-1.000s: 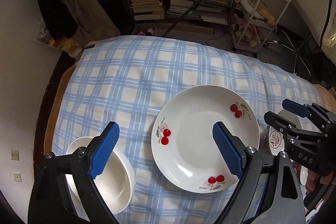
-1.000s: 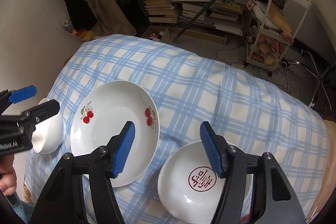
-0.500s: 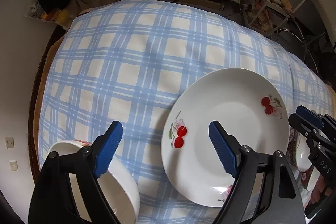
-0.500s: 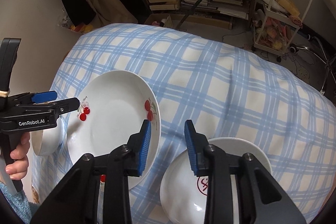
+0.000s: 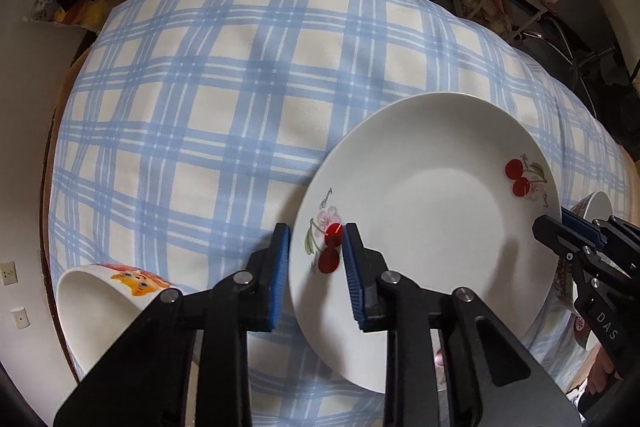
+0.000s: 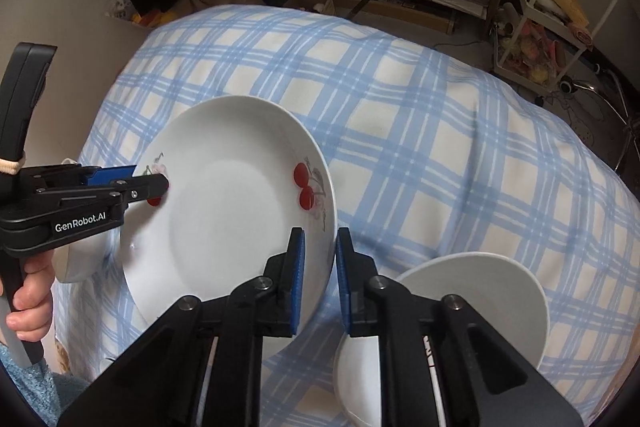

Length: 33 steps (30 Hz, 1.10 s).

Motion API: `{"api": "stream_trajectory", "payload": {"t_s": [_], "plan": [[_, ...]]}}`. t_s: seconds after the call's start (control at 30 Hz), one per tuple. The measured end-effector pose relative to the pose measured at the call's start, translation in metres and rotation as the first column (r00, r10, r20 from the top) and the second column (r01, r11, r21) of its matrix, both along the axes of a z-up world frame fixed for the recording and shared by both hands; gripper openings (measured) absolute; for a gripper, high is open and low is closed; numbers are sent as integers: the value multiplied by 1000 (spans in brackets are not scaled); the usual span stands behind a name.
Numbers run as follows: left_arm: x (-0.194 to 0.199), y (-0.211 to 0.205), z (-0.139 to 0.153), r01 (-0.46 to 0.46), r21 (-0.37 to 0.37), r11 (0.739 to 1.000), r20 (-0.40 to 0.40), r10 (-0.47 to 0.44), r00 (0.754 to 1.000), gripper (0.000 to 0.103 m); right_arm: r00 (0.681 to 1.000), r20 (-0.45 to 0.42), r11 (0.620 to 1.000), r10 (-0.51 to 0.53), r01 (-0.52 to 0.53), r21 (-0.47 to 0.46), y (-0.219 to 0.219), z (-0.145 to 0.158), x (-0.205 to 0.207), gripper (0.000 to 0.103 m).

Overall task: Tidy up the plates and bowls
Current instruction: 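Lift the held cherry plates with both grippers and carry them toward the plate stack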

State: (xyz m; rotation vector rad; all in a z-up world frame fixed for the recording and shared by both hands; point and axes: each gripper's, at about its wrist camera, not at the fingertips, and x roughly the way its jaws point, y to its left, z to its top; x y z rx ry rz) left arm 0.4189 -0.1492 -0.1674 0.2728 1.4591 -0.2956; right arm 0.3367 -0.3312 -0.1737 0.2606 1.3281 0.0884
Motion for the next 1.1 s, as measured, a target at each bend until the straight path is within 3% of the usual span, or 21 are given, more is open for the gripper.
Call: {"api": "stream_trajectory", "payload": {"t_s": [0.07, 0.23, 0.5, 1.1], "plan": [[-3, 1, 3, 12, 13, 1000, 25, -12, 1000, 16, 1000, -20, 1000, -12, 12, 6, 0, -3, 0, 16], [-13, 4, 8, 39, 16, 999, 46, -39, 998, 14, 998, -26, 999, -50, 50, 1, -2, 0, -1, 15], [-24, 13, 21, 19, -14, 1000, 51, -19, 999, 13, 998, 8, 998, -70, 69, 12, -5, 17, -5, 10], [-77, 27, 76, 29, -33, 999, 116, -25, 993, 13, 997, 34, 997, -71, 71, 14, 5, 65, -52, 10]]}}
